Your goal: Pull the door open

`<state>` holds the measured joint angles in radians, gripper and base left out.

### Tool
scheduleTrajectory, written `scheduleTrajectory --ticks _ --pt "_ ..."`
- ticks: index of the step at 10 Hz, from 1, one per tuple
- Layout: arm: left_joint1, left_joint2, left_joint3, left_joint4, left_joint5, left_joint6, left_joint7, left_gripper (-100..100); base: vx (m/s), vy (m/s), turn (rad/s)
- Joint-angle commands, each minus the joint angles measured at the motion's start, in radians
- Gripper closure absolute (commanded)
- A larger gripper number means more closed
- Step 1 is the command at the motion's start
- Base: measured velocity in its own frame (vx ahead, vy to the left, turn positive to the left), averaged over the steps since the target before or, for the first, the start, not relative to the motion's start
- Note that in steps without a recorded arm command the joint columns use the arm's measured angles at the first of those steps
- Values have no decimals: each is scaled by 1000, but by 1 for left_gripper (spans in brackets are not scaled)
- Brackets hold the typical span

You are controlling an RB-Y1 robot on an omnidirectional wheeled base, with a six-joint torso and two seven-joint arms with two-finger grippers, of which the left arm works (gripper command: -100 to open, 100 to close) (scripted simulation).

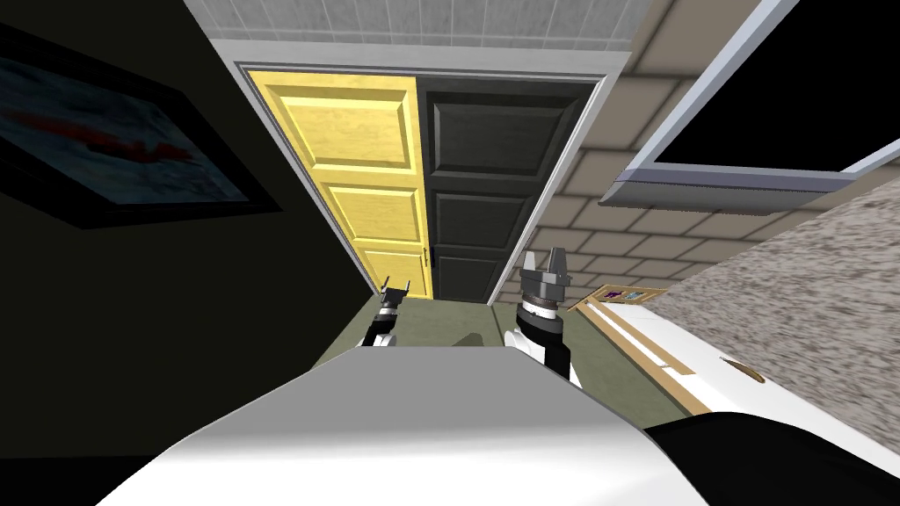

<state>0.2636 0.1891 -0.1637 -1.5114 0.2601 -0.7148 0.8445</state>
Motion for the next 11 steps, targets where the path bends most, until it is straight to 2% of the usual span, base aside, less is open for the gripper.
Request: scheduleTrajectory --ticks 1,3,4,9,10,11 --pt "-10 9 -9 36 9 -7 42 -100 51 -10 -7" --pt "-29 24 -24 96 24 -18 100 -100 89 -16 -17" --pt "-29 24 -24 98 24 -18 107 -100 61 -16 -3" --pt "-78 59 -60 246 61 -44 257 -100 89 -13 -15" --pt "-78 59 -60 248 61 -44 266 -100 73 -10 -4" --pt "-87 65 -67 276 68 -48 296 -100 64 -10 -11"
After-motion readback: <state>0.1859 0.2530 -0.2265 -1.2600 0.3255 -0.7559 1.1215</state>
